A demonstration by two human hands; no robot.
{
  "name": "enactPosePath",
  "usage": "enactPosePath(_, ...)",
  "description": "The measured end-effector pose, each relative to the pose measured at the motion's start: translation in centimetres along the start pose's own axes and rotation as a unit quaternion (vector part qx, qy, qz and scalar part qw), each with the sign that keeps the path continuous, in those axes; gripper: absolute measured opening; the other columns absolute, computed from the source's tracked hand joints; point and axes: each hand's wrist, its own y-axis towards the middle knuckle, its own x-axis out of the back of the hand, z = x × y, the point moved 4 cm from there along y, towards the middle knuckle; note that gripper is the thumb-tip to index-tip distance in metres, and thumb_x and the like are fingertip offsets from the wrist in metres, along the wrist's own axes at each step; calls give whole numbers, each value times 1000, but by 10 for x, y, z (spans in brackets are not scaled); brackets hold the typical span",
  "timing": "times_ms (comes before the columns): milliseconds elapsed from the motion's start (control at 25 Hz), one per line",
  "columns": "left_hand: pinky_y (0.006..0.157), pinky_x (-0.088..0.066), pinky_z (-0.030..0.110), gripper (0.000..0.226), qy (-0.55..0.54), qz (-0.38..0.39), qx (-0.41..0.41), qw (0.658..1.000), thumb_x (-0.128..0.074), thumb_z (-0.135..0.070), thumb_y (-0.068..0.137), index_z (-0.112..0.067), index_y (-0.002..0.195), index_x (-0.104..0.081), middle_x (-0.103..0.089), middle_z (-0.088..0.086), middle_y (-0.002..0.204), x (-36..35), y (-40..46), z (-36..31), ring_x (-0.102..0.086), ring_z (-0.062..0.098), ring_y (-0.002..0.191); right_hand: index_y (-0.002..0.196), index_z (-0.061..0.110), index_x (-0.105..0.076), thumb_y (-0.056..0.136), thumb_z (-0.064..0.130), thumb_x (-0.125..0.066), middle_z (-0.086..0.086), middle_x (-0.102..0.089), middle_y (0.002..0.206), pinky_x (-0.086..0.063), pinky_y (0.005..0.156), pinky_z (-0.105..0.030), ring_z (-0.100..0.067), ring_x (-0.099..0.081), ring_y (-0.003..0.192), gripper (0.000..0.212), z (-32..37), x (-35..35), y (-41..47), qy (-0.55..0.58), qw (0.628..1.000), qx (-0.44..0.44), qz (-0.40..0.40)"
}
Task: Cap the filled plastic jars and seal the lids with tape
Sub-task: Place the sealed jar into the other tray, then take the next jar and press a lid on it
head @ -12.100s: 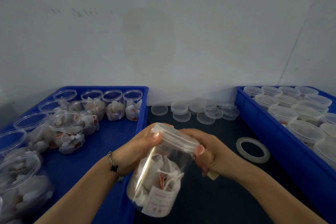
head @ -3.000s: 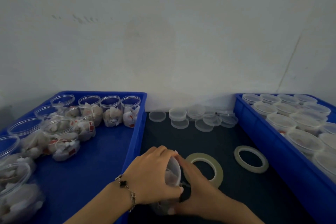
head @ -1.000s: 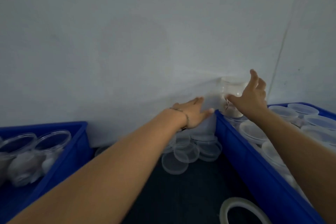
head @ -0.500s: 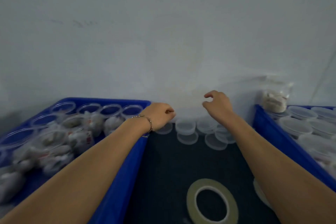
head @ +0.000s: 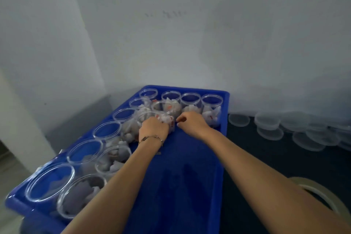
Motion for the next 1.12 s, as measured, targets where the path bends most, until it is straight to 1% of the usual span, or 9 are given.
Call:
enactPosePath(80, 84, -45, 35, 54, -36, -21, 100, 994, -58, -33, 87, 0, 128, -47, -49, 21, 130, 4, 5, 16, -50, 33, 114, 78, 3, -65, 90, 9, -48, -9, -64, 82, -47, 64, -31, -22, -55, 75, 22, 8, -28, 12, -5, 999, -10, 36)
enactPosePath(160, 100, -37, 38, 75, -66, -21, 143, 987, -67, -34, 83, 5, 138, -33, -38, 24, 140, 4, 14, 30, -40, 36, 127, 72, 10, -55, 90, 10, -49, -3, -53, 75, -32, 51, -21, -19, -48, 72, 19, 10, -52, 20, 0, 997, -36, 63)
enactPosePath(280, 107, -34, 42, 77, -141, -15, 133, 981, -72, -15, 78, 5, 139, -30, -37, 25, 141, -4, 28, 46, -39, 38, 129, 117, 7, -53, 89, 16, -50, -10, -58, 109, -37, 65, -22, -25, -55, 96, 30, 10, -76, 28, 49, 994, -47, 86)
enactPosePath(360, 107, -33, 43, 75, -130, -19, 114, 985, -68, -9, 81, 4, 141, -25, -35, 26, 141, -9, 31, 49, -38, 39, 129, 117, 14, -52, 89, 18, -50, -7, -59, 113, -37, 66, -21, -24, -55, 99, 29, 16, -79, 29, 65, 994, -34, 83)
enactPosePath(520, 95, -40, 41, 56, -132, -47, 81, 987, -64, -8, 84, 6, 132, -40, -52, 25, 126, -6, 22, 37, -51, 39, 116, 72, 25, -44, 94, 14, -40, -9, -63, 104, -31, 53, -19, -12, -47, 70, 25, 24, -67, 19, 54, 996, -26, 70)
enactPosePath(760, 80, -45, 38, 64, -175, -144, -54, 973, -76, -23, 72, -3, 125, -47, -57, 17, 118, 30, -33, -14, -56, 31, 104, 105, 12, -56, 85, -3, -43, -7, -64, 92, -43, 59, -20, -13, -55, 77, 28, 47, 2, -41, 125, 990, 32, -53)
enactPosePath(880, 80, -42, 32, 92, -231, -170, -117, 951, -80, -40, 63, -8, 138, -36, -43, 12, 133, 43, -76, -52, -49, 29, 113, 110, 13, -57, 85, 0, -43, -3, -66, 89, -52, 65, -26, -17, -62, 79, 32, 49, 49, -88, 110, 978, 49, -168)
enactPosePath(1000, 81, -37, 3, 91, -188, -75, -208, 957, -79, -57, 57, -19, 133, -46, -51, 10, 127, 34, -109, -85, -50, 15, 105, 132, 26, -50, 85, 9, -46, 6, -67, 102, -53, 74, -26, -12, -62, 89, 50, 26, 83, -141, 97, 968, 8, -231)
enactPosePath(1120, 84, -52, 23, 93, -202, 99, -239, 945, -79, -62, 52, -15, 126, -49, -61, 7, 114, 2, -139, -99, -61, 17, 97, 125, 44, -55, 84, 7, -48, 18, -67, 94, -48, 72, -10, 3, -61, 85, 55, -9, 99, -195, 90, 963, -20, -255)
